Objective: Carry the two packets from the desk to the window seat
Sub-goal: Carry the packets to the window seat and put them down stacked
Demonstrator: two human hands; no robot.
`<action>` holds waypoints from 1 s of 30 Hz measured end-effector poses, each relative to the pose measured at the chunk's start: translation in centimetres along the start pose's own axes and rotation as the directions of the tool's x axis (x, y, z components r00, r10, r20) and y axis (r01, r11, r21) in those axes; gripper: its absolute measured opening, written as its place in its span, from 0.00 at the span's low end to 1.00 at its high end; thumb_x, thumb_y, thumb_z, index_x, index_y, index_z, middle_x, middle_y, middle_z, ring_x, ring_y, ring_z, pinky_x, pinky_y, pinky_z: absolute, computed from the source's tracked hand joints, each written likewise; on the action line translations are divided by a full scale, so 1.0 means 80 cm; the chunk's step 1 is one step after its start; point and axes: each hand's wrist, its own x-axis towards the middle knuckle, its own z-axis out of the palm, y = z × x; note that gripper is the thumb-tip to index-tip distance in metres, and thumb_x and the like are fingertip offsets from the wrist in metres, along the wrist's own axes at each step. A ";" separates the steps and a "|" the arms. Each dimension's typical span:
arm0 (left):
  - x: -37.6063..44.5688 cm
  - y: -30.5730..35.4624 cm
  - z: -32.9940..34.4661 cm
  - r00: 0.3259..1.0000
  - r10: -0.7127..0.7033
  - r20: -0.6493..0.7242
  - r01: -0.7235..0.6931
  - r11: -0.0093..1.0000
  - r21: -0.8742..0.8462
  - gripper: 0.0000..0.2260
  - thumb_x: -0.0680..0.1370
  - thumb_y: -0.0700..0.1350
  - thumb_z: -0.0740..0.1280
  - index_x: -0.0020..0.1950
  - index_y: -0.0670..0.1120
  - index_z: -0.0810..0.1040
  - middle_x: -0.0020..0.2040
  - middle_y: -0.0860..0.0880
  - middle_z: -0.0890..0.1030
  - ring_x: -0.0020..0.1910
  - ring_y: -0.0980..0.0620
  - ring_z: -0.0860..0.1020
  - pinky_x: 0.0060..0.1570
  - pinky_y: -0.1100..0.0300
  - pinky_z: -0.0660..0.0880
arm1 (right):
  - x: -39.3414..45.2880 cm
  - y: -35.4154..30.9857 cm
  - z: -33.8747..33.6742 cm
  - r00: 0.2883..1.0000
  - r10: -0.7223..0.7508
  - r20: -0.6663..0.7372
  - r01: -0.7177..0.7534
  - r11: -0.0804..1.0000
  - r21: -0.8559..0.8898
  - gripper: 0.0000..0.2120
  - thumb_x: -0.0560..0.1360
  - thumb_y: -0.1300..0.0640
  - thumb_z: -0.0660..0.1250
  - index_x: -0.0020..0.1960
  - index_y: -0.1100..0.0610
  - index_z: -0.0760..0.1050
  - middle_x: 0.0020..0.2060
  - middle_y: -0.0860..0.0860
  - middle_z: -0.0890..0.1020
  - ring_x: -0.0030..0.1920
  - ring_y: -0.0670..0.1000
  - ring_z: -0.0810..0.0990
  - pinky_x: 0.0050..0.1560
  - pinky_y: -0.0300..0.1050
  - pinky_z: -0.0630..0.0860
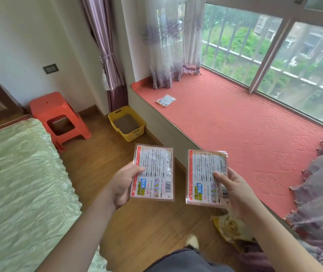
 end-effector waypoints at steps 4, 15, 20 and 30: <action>0.062 0.025 0.010 0.999 -0.013 -0.046 0.016 0.998 0.056 0.11 0.83 0.39 0.61 0.63 0.45 0.76 0.54 0.40 0.87 0.53 0.40 0.86 0.46 0.44 0.85 | 0.067 -0.027 0.001 1.000 0.001 0.031 -0.001 1.000 -0.007 0.08 0.81 0.58 0.66 0.60 0.53 0.79 0.50 0.55 0.89 0.46 0.57 0.90 0.37 0.49 0.86; 0.196 0.115 0.049 0.977 -0.023 -0.211 0.043 0.995 0.091 0.08 0.82 0.41 0.63 0.60 0.49 0.78 0.53 0.42 0.88 0.51 0.42 0.87 0.42 0.50 0.85 | 0.240 -0.126 0.018 0.989 0.037 0.140 -0.039 0.999 0.012 0.10 0.83 0.59 0.64 0.63 0.56 0.78 0.51 0.56 0.89 0.47 0.56 0.89 0.40 0.51 0.86; 0.236 0.144 0.039 0.969 -0.022 -0.244 0.040 0.997 0.068 0.09 0.82 0.42 0.64 0.61 0.50 0.78 0.54 0.42 0.87 0.52 0.42 0.87 0.45 0.50 0.84 | 0.298 -0.156 0.032 0.988 0.047 0.150 -0.049 0.999 0.010 0.10 0.82 0.58 0.65 0.62 0.55 0.78 0.50 0.54 0.90 0.47 0.56 0.90 0.40 0.51 0.86; 0.343 0.206 -0.031 0.973 -0.045 -0.227 0.058 0.997 0.051 0.09 0.82 0.42 0.64 0.61 0.51 0.78 0.56 0.43 0.87 0.53 0.43 0.86 0.53 0.47 0.83 | 0.411 -0.185 0.110 0.986 0.091 0.139 -0.090 0.996 -0.014 0.09 0.83 0.59 0.64 0.61 0.55 0.78 0.47 0.54 0.90 0.44 0.56 0.90 0.34 0.48 0.85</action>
